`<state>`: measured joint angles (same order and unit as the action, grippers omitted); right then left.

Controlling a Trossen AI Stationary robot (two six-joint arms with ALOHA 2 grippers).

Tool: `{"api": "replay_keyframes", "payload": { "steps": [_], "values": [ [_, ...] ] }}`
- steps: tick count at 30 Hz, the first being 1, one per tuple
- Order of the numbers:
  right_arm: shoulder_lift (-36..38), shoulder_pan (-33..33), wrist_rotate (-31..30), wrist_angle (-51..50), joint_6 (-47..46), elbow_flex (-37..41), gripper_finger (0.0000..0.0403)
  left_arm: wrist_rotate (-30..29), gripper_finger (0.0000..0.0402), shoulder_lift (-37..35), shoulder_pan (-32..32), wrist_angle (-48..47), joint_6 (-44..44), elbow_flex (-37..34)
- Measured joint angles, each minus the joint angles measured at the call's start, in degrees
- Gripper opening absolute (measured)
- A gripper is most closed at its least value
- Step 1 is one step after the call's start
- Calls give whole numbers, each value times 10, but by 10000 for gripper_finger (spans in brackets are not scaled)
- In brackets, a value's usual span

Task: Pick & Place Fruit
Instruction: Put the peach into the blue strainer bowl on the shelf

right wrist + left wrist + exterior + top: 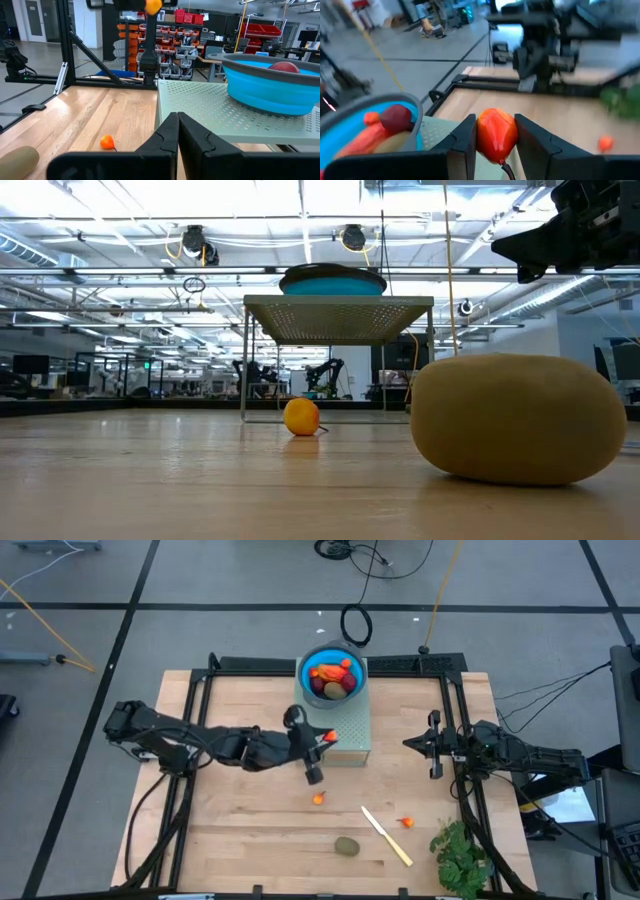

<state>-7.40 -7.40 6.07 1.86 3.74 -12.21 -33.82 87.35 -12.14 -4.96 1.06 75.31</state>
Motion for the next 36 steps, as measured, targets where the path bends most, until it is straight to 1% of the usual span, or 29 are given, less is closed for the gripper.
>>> {"api": "replay_keyframes", "payload": {
  "steps": [7, 11, 14, 20, 25, 29, 32, 36],
  "values": [
    [0, 0, 0, 0, 0, 0, 0, -1, 108, 0, 32, 59, 140, 0],
    [0, 0, 0, 0, 0, 0, 0, 0, 108, 0, 55, 66, 217, 0],
    [0, 0, 0, 0, 0, 0, 0, 13, 108, 0, 76, 66, 280, 0],
    [0, 0, 0, 0, 0, 0, 0, 77, 108, 0, 124, 66, 411, 0],
    [0, 0, -1, 0, 0, 0, 0, 162, 108, 0, 169, 66, 503, 0],
    [0, 0, -2, 0, 1, 0, 0, 228, 108, 0, 205, 65, 548, 0],
    [0, 0, -2, 0, 2, 0, 0, 272, 108, 0, 230, 65, 566, 0],
    [0, 0, -2, 0, 2, 0, 0, 306, 108, 0, 253, 64, 565, 0]
  ]
}}
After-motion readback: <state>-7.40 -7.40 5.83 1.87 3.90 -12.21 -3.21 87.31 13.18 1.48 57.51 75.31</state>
